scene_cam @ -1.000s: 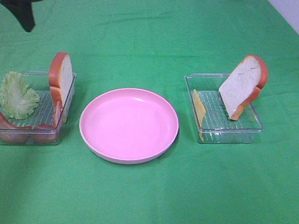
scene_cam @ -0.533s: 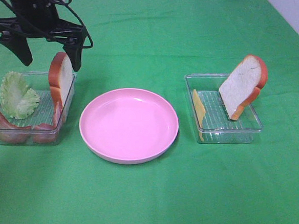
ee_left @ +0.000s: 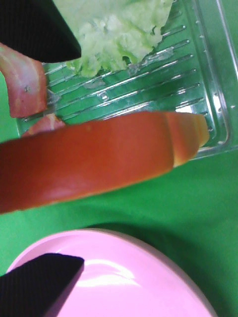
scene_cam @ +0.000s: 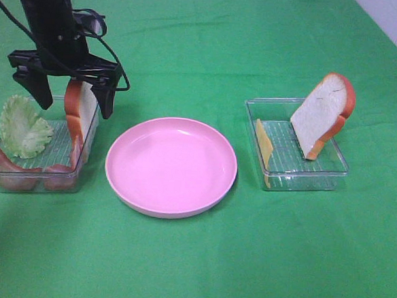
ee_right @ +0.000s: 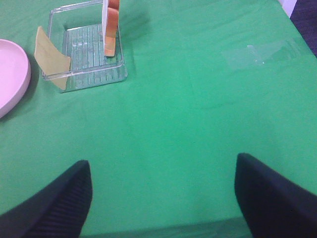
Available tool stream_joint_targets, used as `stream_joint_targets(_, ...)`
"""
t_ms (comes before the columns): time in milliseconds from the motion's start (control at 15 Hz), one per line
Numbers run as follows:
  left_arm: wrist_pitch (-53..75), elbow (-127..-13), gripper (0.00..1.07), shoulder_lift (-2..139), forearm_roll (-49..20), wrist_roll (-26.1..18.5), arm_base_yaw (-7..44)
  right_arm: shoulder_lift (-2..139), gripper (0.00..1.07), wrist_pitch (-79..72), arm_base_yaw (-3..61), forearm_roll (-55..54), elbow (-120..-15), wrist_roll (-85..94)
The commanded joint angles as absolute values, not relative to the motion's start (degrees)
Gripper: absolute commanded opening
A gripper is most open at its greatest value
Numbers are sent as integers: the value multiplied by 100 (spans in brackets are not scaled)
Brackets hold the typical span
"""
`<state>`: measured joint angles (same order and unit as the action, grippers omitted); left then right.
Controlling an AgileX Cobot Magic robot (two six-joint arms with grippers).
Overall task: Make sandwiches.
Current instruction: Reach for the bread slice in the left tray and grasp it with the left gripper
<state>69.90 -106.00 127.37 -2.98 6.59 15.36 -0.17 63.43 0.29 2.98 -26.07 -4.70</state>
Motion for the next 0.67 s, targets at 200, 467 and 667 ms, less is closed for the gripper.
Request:
stream_joint_targets(200, 6875, -10640, 75, 12829, -367, 544, 1564, -206, 77, 6320, 11, 281, -2595, -424)
stream_joint_targets(467, 6887, -10640, 25, 12829, -275, 584, 1564, -206, 77, 6320, 11, 281, -2595, -424)
stream_joint_targets(667, 6887, -10640, 25, 12829, -269, 997, 1564, -206, 77, 6320, 11, 281, -2595, -424)
